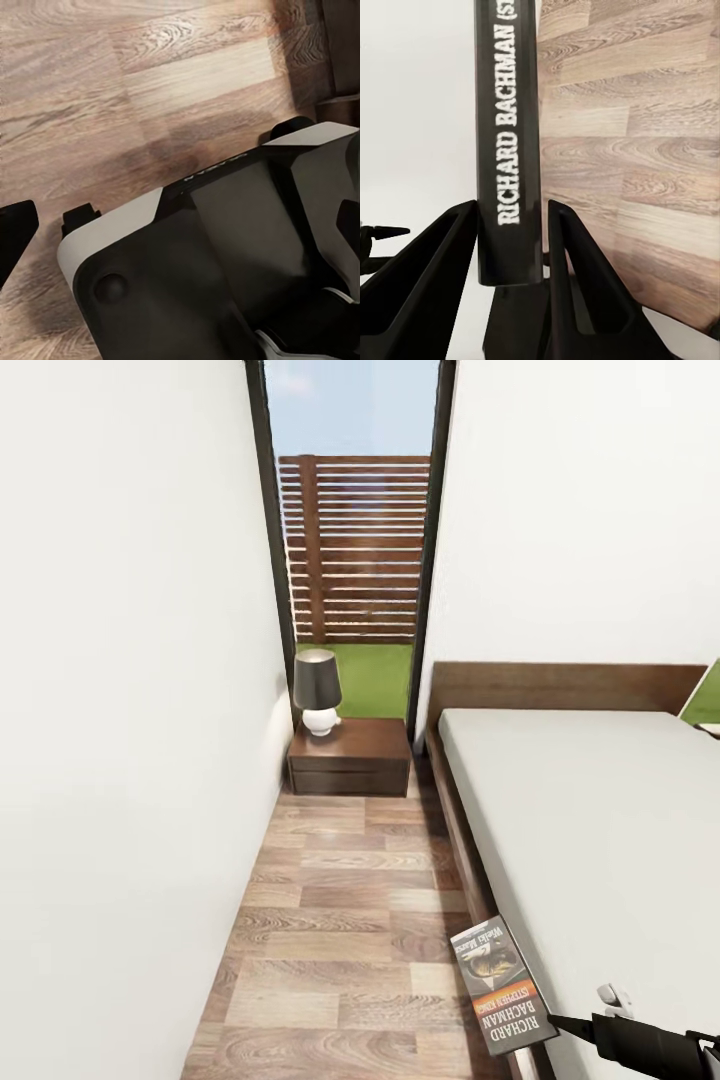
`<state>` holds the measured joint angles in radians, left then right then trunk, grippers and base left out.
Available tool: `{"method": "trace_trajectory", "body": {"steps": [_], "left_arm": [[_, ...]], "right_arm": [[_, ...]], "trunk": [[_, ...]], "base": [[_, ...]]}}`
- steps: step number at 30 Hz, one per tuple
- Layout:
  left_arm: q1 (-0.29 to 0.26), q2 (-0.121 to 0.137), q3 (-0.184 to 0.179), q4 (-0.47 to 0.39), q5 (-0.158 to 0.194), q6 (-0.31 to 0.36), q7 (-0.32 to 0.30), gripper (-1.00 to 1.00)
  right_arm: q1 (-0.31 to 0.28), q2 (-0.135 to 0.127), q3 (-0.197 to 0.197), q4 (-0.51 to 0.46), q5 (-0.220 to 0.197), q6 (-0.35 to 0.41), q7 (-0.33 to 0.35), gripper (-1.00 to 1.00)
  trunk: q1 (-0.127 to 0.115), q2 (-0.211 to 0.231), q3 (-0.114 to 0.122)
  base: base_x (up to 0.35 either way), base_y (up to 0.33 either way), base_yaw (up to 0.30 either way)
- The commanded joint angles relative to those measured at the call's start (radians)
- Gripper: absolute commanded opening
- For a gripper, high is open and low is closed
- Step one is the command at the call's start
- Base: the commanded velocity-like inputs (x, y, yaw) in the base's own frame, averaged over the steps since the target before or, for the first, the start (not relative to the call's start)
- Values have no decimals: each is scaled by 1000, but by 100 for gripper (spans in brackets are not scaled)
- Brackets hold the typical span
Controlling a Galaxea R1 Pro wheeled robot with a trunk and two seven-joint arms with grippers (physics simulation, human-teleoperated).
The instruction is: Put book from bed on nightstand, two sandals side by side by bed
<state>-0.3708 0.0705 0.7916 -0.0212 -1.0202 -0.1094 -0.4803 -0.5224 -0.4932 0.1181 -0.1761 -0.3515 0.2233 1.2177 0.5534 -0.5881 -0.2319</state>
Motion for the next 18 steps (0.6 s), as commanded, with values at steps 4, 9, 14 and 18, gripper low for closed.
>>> {"method": "trace_trajectory", "body": {"steps": [4, 9, 14, 18], "left_arm": [[0, 0, 7, -1, -11, -4, -3, 100], [0, 0, 7, -1, -11, -4, -3, 100], [0, 0, 7, -1, -11, -4, -3, 100], [0, 0, 7, -1, -11, -4, -3, 100]], "right_arm": [[-1, -1, 8, 0, -10, 10, 2, -100], [-1, -1, 8, 0, -10, 10, 2, -100], [-1, -1, 8, 0, -10, 10, 2, -100], [-1, -1, 8, 0, -10, 10, 2, -100]], "trunk": [[0, -1, 5], [0, -1, 13], [0, -1, 21], [0, -1, 27]], "base": [[0, 0, 0], [0, 0, 0], [0, 0, 0], [0, 0, 0]]}}
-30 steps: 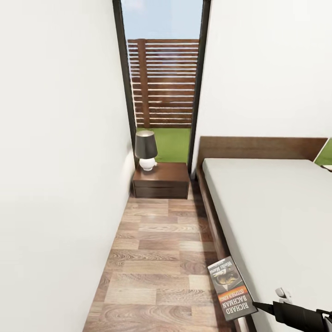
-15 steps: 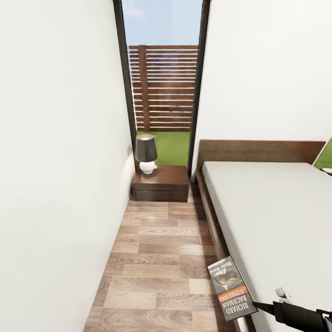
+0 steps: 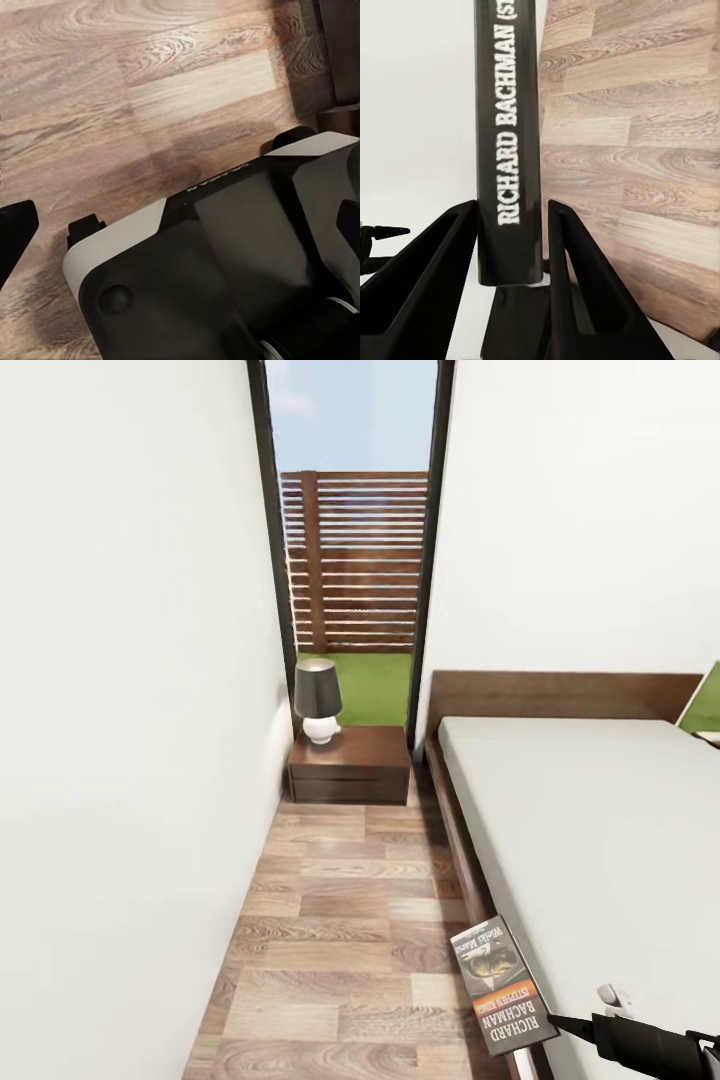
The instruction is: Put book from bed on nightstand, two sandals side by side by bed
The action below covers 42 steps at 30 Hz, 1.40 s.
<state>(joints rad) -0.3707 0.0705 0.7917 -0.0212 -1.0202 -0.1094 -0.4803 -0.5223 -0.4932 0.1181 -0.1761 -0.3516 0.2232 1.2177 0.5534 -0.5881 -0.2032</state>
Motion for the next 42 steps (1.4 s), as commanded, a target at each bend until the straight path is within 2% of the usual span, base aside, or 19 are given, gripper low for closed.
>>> {"method": "trace_trajectory", "body": {"steps": [1, 42], "left_arm": [[0, 0, 7, -1, -11, -4, -3, 100], [0, 0, 7, -1, -11, -4, -3, 100]], "right_arm": [[-1, -1, 8, 0, -10, 10, 2, -100], [-1, -1, 8, 0, -10, 10, 2, -100]], "trunk": [[0, -1, 0], [0, -1, 65]], "base": [[0, 0, 0], [0, 0, 0]]}}
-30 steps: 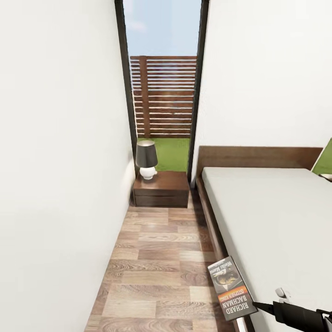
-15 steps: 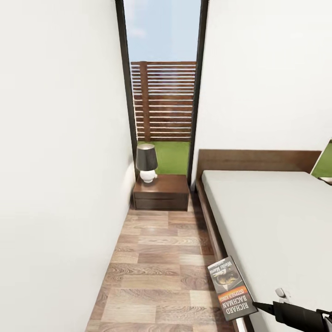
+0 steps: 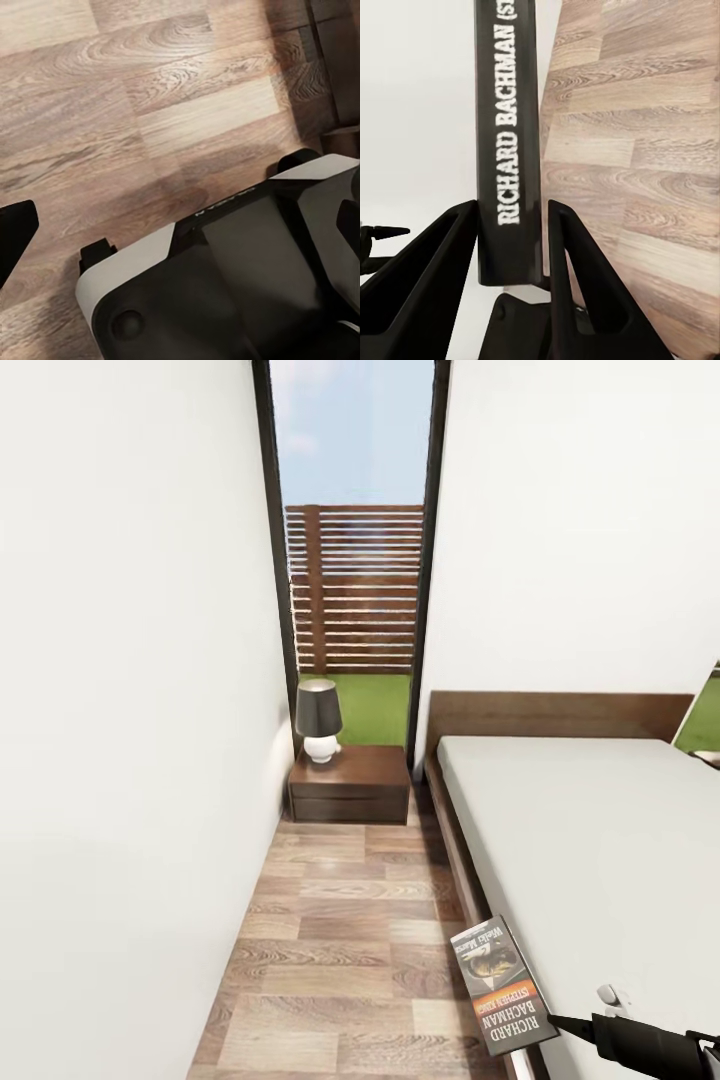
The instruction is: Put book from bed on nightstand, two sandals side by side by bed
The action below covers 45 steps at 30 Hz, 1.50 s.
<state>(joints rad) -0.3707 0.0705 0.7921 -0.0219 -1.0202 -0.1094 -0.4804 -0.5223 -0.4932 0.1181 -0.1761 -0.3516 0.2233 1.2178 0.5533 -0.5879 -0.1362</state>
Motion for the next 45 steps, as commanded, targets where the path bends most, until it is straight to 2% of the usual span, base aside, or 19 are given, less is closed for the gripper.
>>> {"method": "trace_trajectory", "body": {"steps": [1, 37, 45], "left_arm": [[-1, 0, 7, 0, -11, -4, -3, 100], [-1, 0, 7, 0, -11, -4, -3, 100], [-1, 0, 7, 0, -11, -4, -3, 100]], "right_arm": [[-1, -1, 8, 0, -10, 10, 2, -100], [-1, -1, 8, 0, -10, 10, 2, -100], [-1, -1, 8, 0, -10, 10, 2, -100]], "trunk": [[0, -1, 0], [0, -1, 57], [0, -1, 59]], "base": [[0, 0, 0], [1, 0, 0], [239, 51, 0]]}}
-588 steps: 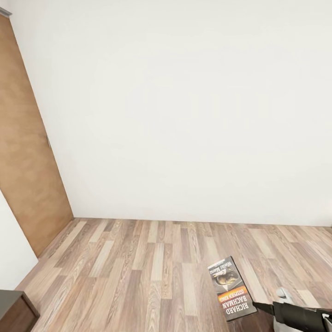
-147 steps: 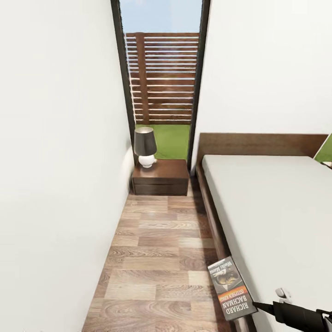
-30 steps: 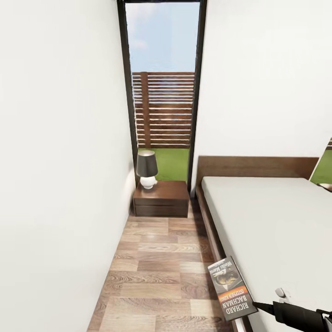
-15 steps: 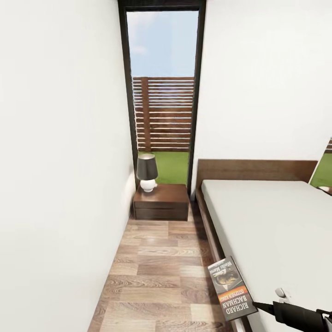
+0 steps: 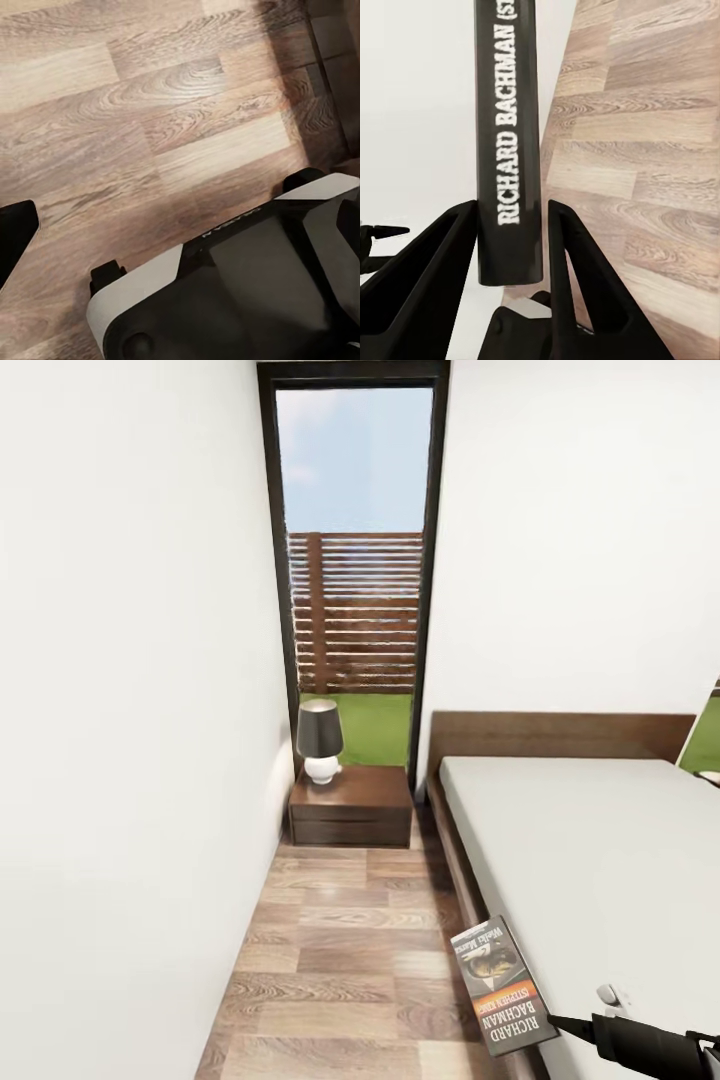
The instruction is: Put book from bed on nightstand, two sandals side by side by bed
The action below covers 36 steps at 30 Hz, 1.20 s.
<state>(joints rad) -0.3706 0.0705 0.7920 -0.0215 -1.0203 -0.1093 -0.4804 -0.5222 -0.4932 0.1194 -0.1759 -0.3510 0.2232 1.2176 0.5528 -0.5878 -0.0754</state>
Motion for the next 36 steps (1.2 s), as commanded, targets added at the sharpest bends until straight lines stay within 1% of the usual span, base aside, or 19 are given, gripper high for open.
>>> {"method": "trace_trajectory", "body": {"steps": [1, 36], "left_arm": [[-1, 0, 7, -1, -11, -4, -3, 100], [-1, 0, 6, 0, -11, -4, -3, 100]], "right_arm": [[-1, -1, 6, 0, -11, 10, 2, -100], [-1, -1, 6, 0, -14, 10, 2, -100]], "trunk": [[1, -2, -2], [1, -2, -2]], "base": [[306, 25, 0], [326, 1, 0]]}}
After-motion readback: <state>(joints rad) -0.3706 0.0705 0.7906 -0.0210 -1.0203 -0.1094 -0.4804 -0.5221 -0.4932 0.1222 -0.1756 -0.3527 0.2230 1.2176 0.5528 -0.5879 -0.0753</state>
